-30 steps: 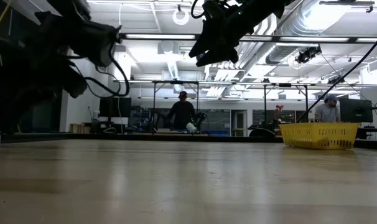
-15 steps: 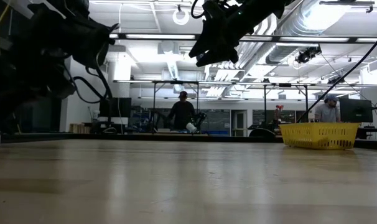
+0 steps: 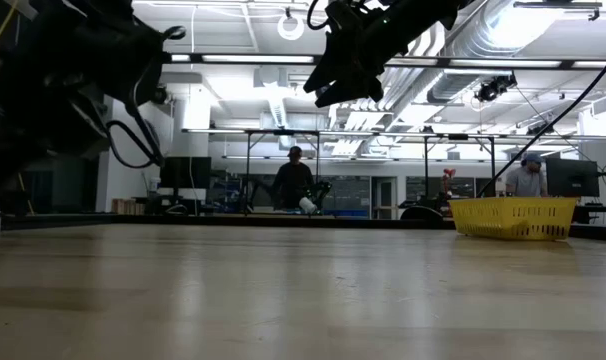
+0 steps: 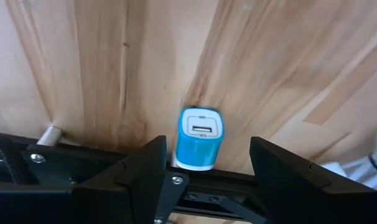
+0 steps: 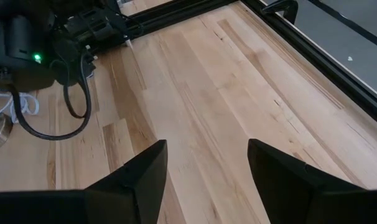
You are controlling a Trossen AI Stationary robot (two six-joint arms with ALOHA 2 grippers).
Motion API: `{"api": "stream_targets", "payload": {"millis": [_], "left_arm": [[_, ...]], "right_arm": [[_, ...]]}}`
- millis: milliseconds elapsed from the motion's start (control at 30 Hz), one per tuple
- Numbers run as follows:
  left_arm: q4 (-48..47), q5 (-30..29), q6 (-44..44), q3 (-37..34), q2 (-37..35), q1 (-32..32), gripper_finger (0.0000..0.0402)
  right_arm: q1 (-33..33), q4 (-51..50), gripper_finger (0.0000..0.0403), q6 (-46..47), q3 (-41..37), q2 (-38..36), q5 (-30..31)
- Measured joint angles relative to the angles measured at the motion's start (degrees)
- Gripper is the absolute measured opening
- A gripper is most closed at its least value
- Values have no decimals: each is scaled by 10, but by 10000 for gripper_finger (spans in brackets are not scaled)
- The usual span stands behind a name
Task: Pick & Place Office items
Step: Put the light blue charger adapter into the orange bin
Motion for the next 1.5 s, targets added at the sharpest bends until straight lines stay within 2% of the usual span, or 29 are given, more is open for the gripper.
{"api": "stream_targets", "payload": {"millis": [667,1500], "left_arm": [[1,0,24,-1,72,-11,223],[18,5,39,-6,103,-27,223]], "right_arm": [[0,5,210,0,0,0,0],[0,4,210,0,0,0,0]]}}
